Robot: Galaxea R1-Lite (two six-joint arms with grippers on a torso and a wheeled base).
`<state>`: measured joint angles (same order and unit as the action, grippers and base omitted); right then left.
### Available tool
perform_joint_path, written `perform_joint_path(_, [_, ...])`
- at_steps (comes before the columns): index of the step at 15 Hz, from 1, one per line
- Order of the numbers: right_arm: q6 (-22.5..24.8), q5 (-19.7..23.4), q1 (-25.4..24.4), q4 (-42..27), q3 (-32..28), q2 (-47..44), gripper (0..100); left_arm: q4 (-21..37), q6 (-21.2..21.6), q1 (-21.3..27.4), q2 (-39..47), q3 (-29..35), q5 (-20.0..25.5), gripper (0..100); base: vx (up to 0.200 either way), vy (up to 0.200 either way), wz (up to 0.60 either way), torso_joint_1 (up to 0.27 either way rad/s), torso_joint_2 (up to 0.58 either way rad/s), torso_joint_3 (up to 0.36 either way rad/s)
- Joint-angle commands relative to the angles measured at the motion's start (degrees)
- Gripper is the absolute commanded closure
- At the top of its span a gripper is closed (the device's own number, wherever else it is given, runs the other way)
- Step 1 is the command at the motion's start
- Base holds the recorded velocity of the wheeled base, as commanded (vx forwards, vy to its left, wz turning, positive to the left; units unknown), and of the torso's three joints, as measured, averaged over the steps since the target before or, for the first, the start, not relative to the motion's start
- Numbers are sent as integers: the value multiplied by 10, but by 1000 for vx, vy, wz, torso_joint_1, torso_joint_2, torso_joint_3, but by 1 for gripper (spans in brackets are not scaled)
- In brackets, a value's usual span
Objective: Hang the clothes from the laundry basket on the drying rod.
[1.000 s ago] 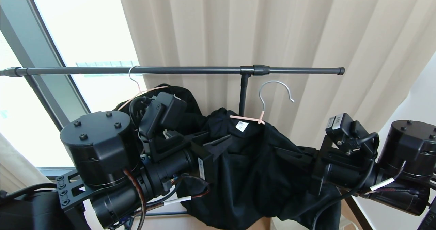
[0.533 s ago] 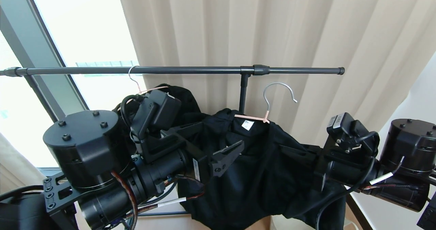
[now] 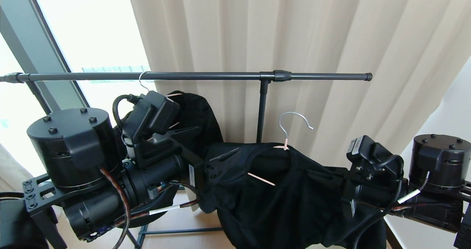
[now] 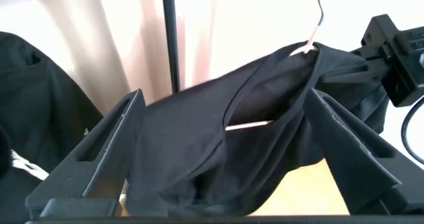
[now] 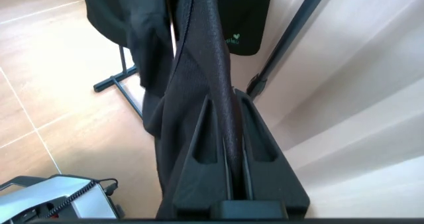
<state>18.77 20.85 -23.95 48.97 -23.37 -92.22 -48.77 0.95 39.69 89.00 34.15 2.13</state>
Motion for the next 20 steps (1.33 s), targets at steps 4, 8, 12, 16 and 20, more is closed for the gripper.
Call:
perform_joint_path(4, [9, 0, 0, -22, -4, 7, 100, 1, 128, -49, 6, -36, 1, 0, 0, 0, 0, 0, 0, 0])
perform_joint_path(8, [10, -1, 0, -33, -14, 12, 100, 0, 204, -78, 24, -68, 8, 0, 0, 0, 0, 0, 0, 0])
perform_joint_path(12, [8, -1, 0, -33, -16, 29, 100, 0, 192, -84, 49, -89, -4, 0, 0, 0, 0, 0, 0, 0])
perform_joint_path(16, [8, -1, 0, -33, -15, 29, 100, -2, 113, -80, 67, -133, -17, 0, 0, 0, 0, 0, 0, 0])
perform_joint_path(20, [9, 1, -3, -32, -11, 34, 100, -3, -17, -74, 111, -135, -17, 0, 0, 0, 0, 0, 0, 0])
